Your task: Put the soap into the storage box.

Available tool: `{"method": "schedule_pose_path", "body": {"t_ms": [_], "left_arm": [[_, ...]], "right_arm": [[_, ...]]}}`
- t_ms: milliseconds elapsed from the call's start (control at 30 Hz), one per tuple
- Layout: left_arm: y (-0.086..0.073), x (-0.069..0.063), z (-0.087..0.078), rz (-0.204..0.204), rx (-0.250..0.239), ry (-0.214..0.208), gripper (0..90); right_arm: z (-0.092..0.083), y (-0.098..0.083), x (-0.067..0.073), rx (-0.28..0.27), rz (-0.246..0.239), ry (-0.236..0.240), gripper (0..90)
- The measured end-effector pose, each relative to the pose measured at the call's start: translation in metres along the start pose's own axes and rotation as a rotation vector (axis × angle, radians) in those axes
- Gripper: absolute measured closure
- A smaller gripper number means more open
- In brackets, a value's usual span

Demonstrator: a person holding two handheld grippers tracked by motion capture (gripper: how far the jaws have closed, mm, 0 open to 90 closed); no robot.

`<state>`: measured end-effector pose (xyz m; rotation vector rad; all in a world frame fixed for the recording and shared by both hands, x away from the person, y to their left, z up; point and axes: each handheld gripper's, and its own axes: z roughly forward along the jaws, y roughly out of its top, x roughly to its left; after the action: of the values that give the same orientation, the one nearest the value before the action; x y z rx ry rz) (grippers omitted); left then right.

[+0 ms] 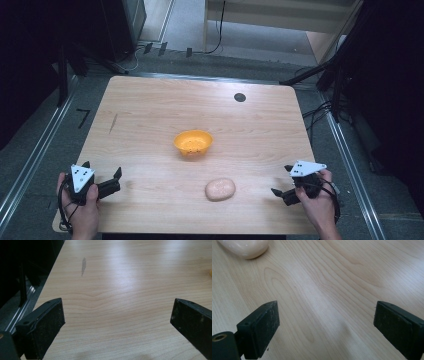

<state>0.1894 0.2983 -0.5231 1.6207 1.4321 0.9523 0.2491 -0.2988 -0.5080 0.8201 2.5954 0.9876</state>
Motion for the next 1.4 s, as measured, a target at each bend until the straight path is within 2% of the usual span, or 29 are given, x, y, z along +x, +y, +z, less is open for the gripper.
{"method": "schedule_pose_path", "body": {"t_ms": [67, 133, 200, 433, 500, 533, 567, 600, 633, 767, 800, 833, 1100, 1400], "left_arm": [[0.000, 0.000, 0.000, 0.001, 0.001, 0.000, 0.0], [0.000, 0.000, 0.000, 0.001, 0.002, -0.002, 0.0], [0.000, 0.000, 0.000, -0.002, 0.004, -0.003, 0.0], [0.000, 0.000, 0.000, -0.002, 0.001, -0.007, 0.0], [0.000, 0.001, 0.000, -0.004, 0.003, -0.009, 0.0], [0.000, 0.001, 0.000, -0.005, 0.004, -0.009, 0.0], [0.000, 0.001, 0.000, -0.004, 0.004, -0.009, 0.0], [0.000, 0.001, 0.000, -0.004, 0.004, -0.009, 0.0], [0.000, 0.001, 0.000, -0.005, 0.004, -0.009, 0.0], [0.000, 0.001, 0.000, -0.005, 0.004, -0.009, 0.0], [0.000, 0.001, 0.000, -0.003, 0.002, -0.011, 0.0], [0.000, 0.001, 0.000, -0.002, 0.001, -0.011, 0.0], [0.000, 0.001, 0.000, -0.002, 0.001, -0.011, 0.0], [0.000, 0.001, 0.000, -0.003, -0.001, -0.012, 0.0]], "right_arm": [[0.002, 0.003, 0.000, 0.004, -0.011, 0.016, 8.8], [0.005, 0.008, 0.003, 0.019, -0.025, 0.044, 14.6], [0.009, 0.015, 0.005, 0.032, -0.050, 0.068, 15.0], [0.018, 0.040, 0.012, 0.075, -0.159, 0.114, 15.3], [0.021, 0.048, 0.014, 0.089, -0.185, 0.134, 15.4], [0.024, 0.055, 0.016, 0.102, -0.214, 0.151, 16.2], [0.024, 0.055, 0.016, 0.102, -0.214, 0.151, 16.2], [0.028, 0.060, 0.019, 0.112, -0.239, 0.172, 17.0], [0.028, 0.060, 0.019, 0.112, -0.239, 0.172, 17.0], [0.037, 0.070, 0.023, 0.137, -0.293, 0.219, 19.9], [0.039, 0.072, 0.024, 0.146, -0.309, 0.222, 19.9], [0.043, 0.076, 0.027, 0.149, -0.340, 0.244, 19.9], [0.061, 0.090, 0.038, 0.176, -0.414, 0.303, 21.9], [0.074, 0.100, 0.043, 0.188, -0.449, 0.354, 22.4]]}}
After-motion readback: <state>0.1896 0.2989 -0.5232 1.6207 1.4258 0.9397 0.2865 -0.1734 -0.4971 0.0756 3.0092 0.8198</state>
